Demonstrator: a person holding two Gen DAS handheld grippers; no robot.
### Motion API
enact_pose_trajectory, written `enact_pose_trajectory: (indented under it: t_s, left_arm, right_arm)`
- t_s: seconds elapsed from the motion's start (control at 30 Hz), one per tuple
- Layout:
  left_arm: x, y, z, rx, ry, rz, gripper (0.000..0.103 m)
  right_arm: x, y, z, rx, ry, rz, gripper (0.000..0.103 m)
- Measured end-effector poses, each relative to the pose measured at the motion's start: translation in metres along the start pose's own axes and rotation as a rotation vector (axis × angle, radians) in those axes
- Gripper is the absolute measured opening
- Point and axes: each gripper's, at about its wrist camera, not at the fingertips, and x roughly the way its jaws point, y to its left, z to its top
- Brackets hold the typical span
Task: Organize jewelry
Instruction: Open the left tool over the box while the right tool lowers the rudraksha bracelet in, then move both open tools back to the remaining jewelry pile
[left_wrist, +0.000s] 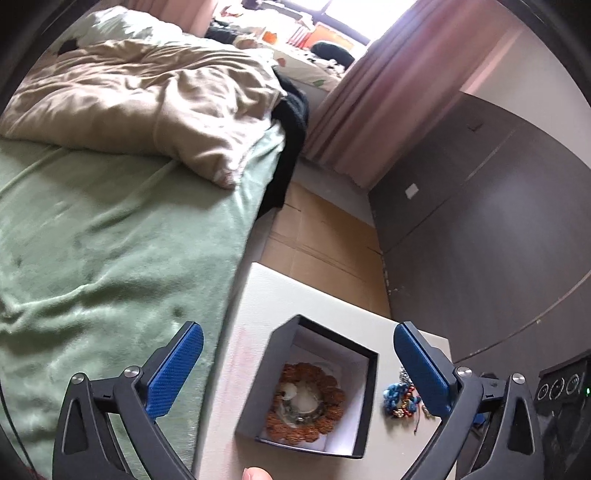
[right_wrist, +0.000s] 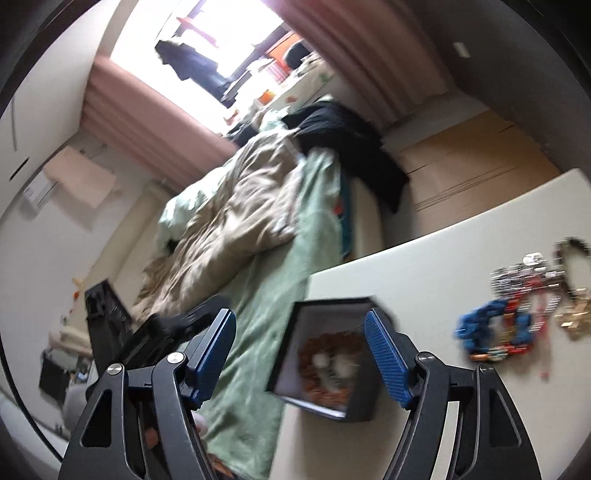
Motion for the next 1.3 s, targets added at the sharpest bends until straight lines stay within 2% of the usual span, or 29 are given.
enact_pose_trajectory:
  t_s: [0.2,0.27,0.3,0.33,0.57,0.7,0.8,0.97,1.1,1.17,1.23,1.27,1.3]
  left_arm:
    - [0.004,-0.025,-0.009,0.066,0.002,-0.058,0.103]
    - [0.005,-0.032,-0.013,0.087,0.005,-0.072,0.103]
    - [0.006,-0.038,-0.015,0.104,0.009,-0.083,0.103]
    - [0.007,-0.043,-0.017,0.118,0.012,-0.089,0.103]
    - [0.012,-0.072,-0.032,0.202,0.019,-0.132,0.103]
    - [0.019,-0.091,-0.043,0.259,0.045,-0.138,0.103]
    - [0.029,-0.104,-0.053,0.293,0.081,-0.103,0.103]
    - [0.038,-0.115,-0.063,0.335,0.096,-0.102,0.102]
    - [0.043,-0.127,-0.071,0.377,0.104,-0.114,0.093]
    - [0.047,-0.134,-0.076,0.411,0.115,-0.126,0.083]
    - [0.054,-0.142,-0.082,0.449,0.147,-0.137,0.068]
    - [0.06,-0.144,-0.086,0.465,0.174,-0.146,0.064]
    - [0.065,-0.146,-0.089,0.47,0.192,-0.15,0.057]
  right_arm:
    - [-0.045,-0.034,0.011,0.086,-0.056,-0.072,0.075]
    - [-0.057,-0.042,0.015,0.102,-0.086,-0.101,0.087]
    - [-0.065,-0.047,0.016,0.111,-0.104,-0.118,0.097]
    - [-0.072,-0.05,0.016,0.116,-0.118,-0.13,0.099]
    - [-0.097,-0.07,0.02,0.14,-0.133,-0.224,0.103]
    - [-0.104,-0.076,0.022,0.12,-0.127,-0.306,0.103]
    - [-0.107,-0.085,0.023,0.139,-0.106,-0.312,0.103]
    - [-0.104,-0.092,0.024,0.156,-0.061,-0.324,0.103]
    - [-0.101,-0.101,0.025,0.179,-0.037,-0.344,0.103]
    - [-0.099,-0.106,0.024,0.193,-0.023,-0.351,0.103]
    - [-0.095,-0.115,0.023,0.211,0.0,-0.369,0.103]
    - [-0.093,-0.117,0.023,0.216,0.01,-0.374,0.103]
    - [-0.09,-0.12,0.022,0.224,0.024,-0.378,0.098]
